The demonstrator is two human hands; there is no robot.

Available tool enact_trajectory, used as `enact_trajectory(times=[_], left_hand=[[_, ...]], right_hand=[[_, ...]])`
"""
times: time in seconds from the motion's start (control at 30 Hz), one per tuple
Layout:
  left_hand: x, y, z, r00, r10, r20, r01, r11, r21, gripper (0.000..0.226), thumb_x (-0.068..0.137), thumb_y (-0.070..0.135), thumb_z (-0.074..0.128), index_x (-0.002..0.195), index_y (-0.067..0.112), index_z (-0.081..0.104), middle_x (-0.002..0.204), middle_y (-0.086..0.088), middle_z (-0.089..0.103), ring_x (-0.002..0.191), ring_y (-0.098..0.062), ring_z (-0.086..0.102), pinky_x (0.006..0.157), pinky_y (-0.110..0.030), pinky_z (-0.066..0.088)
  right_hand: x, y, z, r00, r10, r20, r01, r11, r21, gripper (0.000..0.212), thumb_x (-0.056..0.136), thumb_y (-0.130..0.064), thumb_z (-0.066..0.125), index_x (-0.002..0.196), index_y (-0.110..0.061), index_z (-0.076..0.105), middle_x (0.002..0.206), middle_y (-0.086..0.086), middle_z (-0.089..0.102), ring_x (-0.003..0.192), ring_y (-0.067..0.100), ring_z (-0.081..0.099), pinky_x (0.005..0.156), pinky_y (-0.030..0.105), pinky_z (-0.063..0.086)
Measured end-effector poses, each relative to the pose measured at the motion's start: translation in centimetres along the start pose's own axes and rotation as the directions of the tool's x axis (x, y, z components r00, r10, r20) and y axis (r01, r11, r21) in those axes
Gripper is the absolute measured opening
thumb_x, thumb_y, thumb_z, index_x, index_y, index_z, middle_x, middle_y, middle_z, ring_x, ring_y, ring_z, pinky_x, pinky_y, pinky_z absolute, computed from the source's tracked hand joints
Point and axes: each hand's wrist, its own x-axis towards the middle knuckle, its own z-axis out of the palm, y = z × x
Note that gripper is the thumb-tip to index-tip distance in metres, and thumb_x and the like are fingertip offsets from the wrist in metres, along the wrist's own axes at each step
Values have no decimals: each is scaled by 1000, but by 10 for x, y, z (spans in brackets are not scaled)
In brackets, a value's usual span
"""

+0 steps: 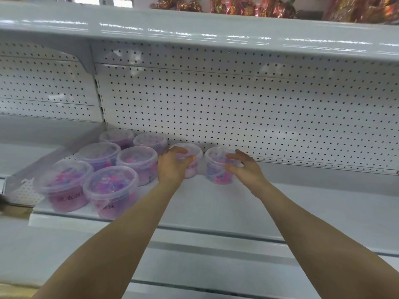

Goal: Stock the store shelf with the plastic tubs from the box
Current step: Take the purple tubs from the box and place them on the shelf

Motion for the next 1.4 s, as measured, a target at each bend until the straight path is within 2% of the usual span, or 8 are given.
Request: enact_trajectory(times=[0.23,0.4,0.57,0.7,0.87,1.13,1.27,1.4], left_hand=[[6,-8,8,998,68,-4,-67,993,98,29,66,38,82,92,28,73,101,0,71,101,-24,62,90,-36,50],[15,-10,11,994,105,7,-104,973,205,29,69,37,79,96,27,74,105,3,70,101,-18,61,81,-20,40],[27,-17,15,993,113,42,-119,974,194,22,73,35,75,94,29,72,110,2,67,107,-21,59,90,-33,48],[40,-23,21,994,84,65,-96,973,212,16,77,36,68,93,33,69,121,-1,65,119,-20,53,96,-33,46],[52,-30,27,985,120,124,-154,935,321,18,89,30,60,102,22,69,120,13,65,137,-18,34,100,-20,27],[61,-29,30,985,29,169,-70,968,240,15,94,34,51,98,30,65,128,12,59,132,-14,41,103,-11,14],[61,-30,30,981,115,158,-157,943,293,16,95,27,55,107,27,65,134,11,50,134,-7,33,95,2,17],[53,-30,30,956,274,104,-293,904,313,28,91,27,60,117,20,66,141,-10,47,138,-25,31,113,-28,21]], right_hand=[[7,6,4,982,-150,-112,128,975,-180,47,71,-37,86,112,-21,71,115,-15,61,118,13,57,100,28,45],[18,-4,10,984,-133,-121,76,917,-392,47,74,-56,75,106,-22,72,118,0,61,110,20,58,99,36,47],[24,-4,-1,985,-152,-82,117,935,-334,24,87,-21,61,105,-10,73,117,-2,62,115,19,56,102,34,44],[41,-1,3,991,-104,-81,64,917,-395,35,90,-30,58,117,-11,68,131,2,57,122,28,51,104,36,41],[47,6,11,994,-108,-20,88,893,-442,52,82,-38,63,132,-22,60,138,-5,50,125,23,48,107,34,42],[51,7,7,972,-213,-97,146,874,-463,45,70,-57,79,101,-25,70,112,-7,56,117,12,42,95,31,44],[52,19,4,967,-241,-86,207,935,-289,24,79,-39,77,100,-32,66,130,-13,58,131,6,39,111,29,35],[52,26,9,970,-231,-79,210,955,-209,31,77,-26,77,106,-32,67,119,-15,61,121,5,48,98,36,49]])
